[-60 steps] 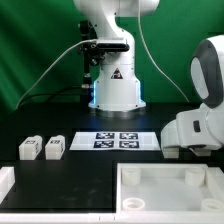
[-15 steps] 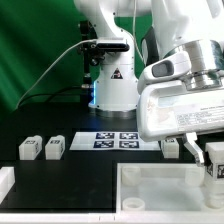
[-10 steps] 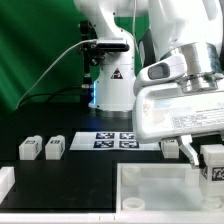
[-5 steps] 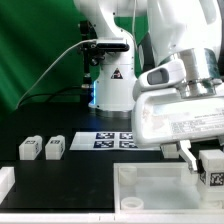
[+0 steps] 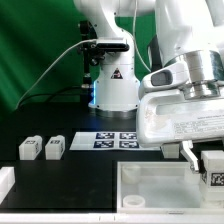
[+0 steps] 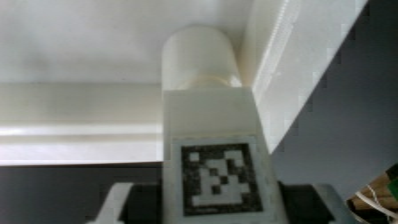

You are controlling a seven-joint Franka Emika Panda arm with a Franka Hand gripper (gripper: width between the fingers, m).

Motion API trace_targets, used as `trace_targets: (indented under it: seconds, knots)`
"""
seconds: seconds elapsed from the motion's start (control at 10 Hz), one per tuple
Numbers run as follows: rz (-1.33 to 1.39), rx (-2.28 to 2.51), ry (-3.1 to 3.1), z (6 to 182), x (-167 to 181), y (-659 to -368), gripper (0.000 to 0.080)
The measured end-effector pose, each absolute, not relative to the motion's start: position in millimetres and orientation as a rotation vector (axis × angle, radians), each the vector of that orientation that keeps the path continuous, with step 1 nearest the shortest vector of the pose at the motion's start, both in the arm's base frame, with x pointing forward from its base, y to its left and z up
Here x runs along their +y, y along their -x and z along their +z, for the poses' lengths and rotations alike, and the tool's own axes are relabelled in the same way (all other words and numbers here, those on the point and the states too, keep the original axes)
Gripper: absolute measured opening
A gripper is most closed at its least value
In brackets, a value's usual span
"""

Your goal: Assemble one leg

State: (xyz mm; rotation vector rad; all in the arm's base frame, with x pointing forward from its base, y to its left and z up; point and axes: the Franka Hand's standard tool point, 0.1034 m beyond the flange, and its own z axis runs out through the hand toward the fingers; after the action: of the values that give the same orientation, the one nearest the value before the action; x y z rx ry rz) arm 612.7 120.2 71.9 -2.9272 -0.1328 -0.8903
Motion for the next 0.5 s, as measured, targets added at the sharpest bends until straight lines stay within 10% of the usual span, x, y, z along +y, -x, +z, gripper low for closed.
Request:
trace_targets:
  seconds: [0.2, 0.5]
  knots:
    - [-0.883, -0.131, 2.93, 70.7, 119.5, -612.2, 0.0567]
    - [-0.881, -0.131, 2.93, 70.0, 119.3, -611.9, 0.0643]
